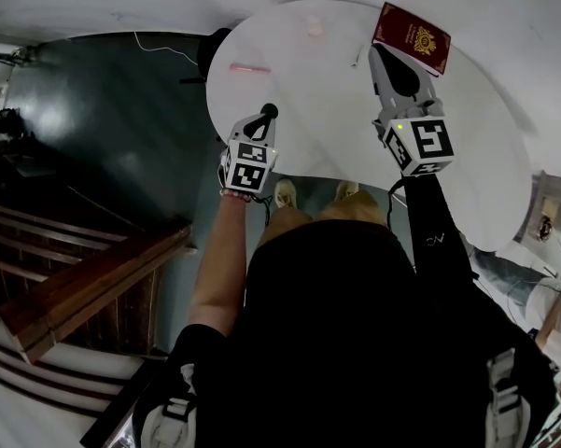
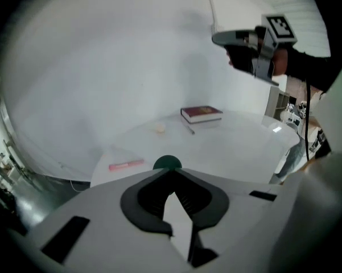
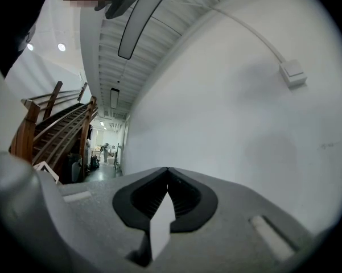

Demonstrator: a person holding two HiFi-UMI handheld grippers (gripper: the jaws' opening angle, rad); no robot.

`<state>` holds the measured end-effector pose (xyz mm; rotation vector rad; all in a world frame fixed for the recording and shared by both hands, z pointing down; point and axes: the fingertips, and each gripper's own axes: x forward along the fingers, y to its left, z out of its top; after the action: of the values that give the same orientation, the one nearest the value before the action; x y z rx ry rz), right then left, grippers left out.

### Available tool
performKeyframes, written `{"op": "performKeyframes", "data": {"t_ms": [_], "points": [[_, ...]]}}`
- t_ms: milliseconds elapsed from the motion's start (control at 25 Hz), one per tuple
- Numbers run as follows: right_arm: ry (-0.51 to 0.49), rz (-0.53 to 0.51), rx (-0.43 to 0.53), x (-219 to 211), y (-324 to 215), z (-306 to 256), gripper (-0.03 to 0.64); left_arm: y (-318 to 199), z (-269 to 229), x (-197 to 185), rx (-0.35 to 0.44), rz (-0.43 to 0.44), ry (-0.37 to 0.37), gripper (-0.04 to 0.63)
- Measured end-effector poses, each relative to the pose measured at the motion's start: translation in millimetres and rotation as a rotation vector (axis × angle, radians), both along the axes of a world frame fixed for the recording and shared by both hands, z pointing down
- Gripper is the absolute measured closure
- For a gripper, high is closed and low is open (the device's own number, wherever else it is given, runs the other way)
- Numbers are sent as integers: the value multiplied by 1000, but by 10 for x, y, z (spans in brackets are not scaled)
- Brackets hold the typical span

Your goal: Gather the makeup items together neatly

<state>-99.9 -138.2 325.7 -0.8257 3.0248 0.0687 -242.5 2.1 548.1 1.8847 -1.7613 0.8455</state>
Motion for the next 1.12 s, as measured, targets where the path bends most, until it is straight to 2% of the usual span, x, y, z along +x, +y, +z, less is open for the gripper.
{"op": "performKeyframes", "data": {"t_ms": [280,400,800,1120], "points": [[-18,-4,19,56,-35,-83,612,-380,-1471,73,369,-74,-60,568],[-27,-6,25,110,-76,-89,612,-467,-1795,236,454,-67,-75,568],[-34,29,27,553,-316,-90,612,-774,-1809,743,460,-13,-67,568],[-27,140,28,1146,-479,-10,612,-1145,-1775,1141,478,72,-31,568]]}}
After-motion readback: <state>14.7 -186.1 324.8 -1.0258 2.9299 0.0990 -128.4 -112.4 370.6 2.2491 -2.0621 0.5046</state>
